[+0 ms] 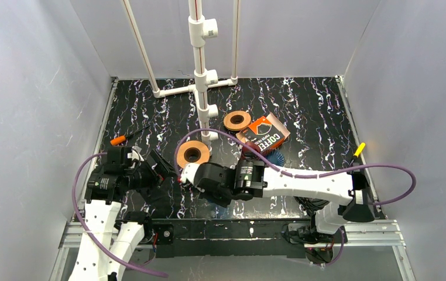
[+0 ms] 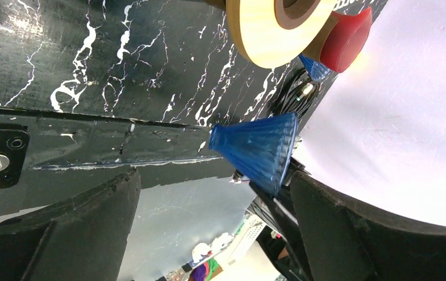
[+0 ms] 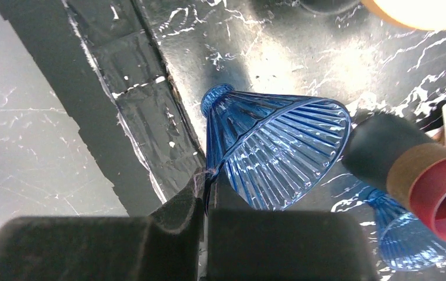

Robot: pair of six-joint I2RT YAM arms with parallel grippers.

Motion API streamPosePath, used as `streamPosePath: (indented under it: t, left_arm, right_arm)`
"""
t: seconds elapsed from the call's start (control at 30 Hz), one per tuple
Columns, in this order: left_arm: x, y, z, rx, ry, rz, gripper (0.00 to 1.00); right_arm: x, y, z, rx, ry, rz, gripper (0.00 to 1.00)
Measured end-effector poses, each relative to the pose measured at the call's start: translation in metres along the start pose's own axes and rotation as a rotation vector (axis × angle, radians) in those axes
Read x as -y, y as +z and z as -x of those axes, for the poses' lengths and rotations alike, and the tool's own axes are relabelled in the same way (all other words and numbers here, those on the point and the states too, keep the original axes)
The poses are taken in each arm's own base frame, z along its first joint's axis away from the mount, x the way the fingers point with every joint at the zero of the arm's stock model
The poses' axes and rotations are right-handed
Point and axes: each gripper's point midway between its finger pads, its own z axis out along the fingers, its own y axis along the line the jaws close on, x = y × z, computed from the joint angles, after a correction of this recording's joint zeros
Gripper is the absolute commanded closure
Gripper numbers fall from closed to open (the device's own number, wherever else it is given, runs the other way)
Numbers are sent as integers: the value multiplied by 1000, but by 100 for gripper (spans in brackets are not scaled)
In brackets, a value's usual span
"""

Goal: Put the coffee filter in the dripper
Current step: Pick up the coffee dripper from the center of the board.

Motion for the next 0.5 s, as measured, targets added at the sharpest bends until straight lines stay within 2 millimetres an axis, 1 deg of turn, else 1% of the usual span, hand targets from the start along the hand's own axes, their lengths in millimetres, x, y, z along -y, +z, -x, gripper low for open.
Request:
streamPosePath:
  t: [0.1,0.2,0.23,0.3,0.4,0.5]
  left_arm:
    - [0,2,-1,-26,-6,7,2]
    - [0,4,-3,-50,-3,10,2]
    - [-1,5,-4,-59,-2,12,2]
    - [-1,6,-5,-75,3,12,2]
    - [0,7,-7,-97,15,10,2]
    - [4,6,-7,-114,36,2,2]
  right_arm:
    - [-11,-8,14,8,-69,-7,99]
    - [-18,-12,38,40,-110,-20,99]
    - [-19,-13,45,50,-123,-36,99]
    - [-17,-15,54,63,-136,-63,99]
    - [-12,-20,61,77,-162,-109,99]
    - [-4,-24,65,86,-192,-152,99]
